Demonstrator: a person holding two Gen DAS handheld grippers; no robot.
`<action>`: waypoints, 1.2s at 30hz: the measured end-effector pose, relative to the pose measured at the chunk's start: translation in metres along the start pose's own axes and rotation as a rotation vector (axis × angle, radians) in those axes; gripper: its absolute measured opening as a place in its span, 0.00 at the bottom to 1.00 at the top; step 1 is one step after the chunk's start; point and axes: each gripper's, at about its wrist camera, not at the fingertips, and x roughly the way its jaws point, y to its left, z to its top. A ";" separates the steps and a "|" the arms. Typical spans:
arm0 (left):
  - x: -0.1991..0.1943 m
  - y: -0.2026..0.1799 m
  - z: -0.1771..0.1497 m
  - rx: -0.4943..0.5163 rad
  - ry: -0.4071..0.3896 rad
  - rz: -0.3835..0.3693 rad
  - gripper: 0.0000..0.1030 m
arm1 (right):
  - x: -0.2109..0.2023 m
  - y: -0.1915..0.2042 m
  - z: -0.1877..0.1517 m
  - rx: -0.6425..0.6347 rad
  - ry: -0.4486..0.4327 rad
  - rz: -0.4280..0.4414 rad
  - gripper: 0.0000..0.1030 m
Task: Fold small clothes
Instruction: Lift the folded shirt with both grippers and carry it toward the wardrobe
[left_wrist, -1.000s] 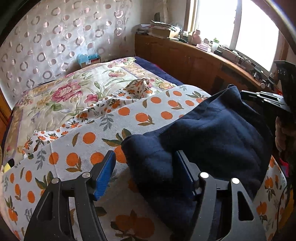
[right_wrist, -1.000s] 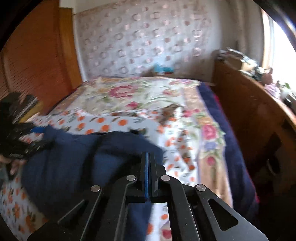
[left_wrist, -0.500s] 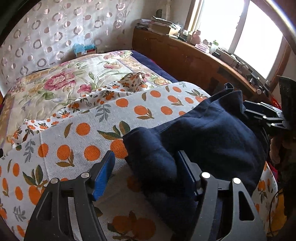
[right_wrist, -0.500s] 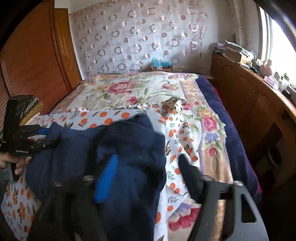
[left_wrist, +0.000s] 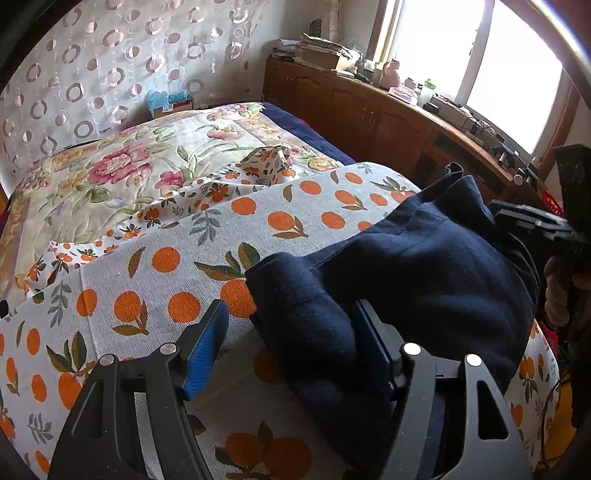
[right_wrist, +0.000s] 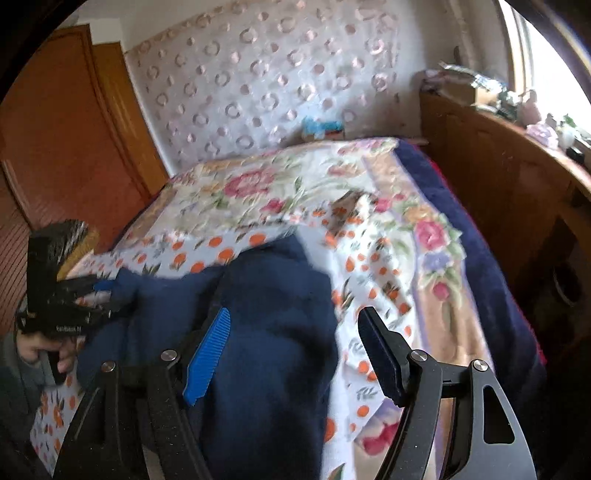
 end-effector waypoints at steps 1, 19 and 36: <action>0.000 0.000 0.000 0.000 0.000 0.000 0.68 | 0.003 0.002 -0.002 -0.001 0.012 0.000 0.72; 0.001 0.000 0.001 0.014 0.011 -0.010 0.69 | 0.037 0.010 0.011 -0.029 0.090 0.063 0.50; -0.109 -0.021 -0.008 0.049 -0.208 -0.081 0.17 | -0.027 0.057 0.015 -0.168 -0.106 0.084 0.23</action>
